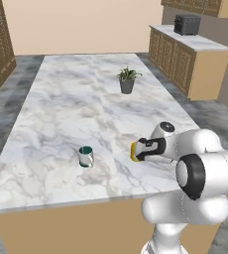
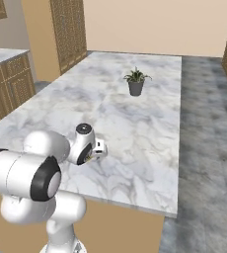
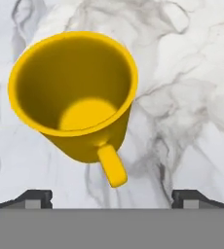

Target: Clear the mugs and bowl far away from the sink.

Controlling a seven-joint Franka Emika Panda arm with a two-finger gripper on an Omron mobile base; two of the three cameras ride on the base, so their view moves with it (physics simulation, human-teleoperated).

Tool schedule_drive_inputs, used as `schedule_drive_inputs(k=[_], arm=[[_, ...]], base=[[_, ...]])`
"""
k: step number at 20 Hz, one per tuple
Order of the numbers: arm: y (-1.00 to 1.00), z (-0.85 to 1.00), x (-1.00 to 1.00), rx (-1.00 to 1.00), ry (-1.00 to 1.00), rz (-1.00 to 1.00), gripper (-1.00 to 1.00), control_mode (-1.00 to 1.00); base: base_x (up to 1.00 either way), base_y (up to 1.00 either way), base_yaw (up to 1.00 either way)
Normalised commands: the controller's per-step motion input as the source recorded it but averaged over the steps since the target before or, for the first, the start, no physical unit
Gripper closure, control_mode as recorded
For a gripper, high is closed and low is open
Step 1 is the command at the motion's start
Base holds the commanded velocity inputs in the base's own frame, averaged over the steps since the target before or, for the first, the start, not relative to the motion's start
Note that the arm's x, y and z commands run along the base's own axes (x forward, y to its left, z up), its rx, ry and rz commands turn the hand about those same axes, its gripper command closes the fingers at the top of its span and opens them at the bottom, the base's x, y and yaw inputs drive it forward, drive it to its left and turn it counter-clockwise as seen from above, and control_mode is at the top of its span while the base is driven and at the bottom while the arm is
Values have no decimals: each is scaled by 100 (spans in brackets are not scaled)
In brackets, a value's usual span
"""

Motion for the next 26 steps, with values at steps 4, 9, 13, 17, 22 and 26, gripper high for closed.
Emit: schedule_drive_inputs(k=[4,9,13,17,22,26], arm=[[1,76,-30,0,-10,0,-100,-100],[6,99,-40,-2,0,0,-100,-100],[9,100,-59,-3,4,0,-100,-100],[0,73,-88,-6,-5,-4,-100,-100],[0,47,-97,0,-20,-8,-100,-100],[10,57,-81,0,-9,-8,-100,-100]], base=[[0,0,0],[0,0,0],[0,0,0],[0,0,0],[0,0,0],[0,0,0]])
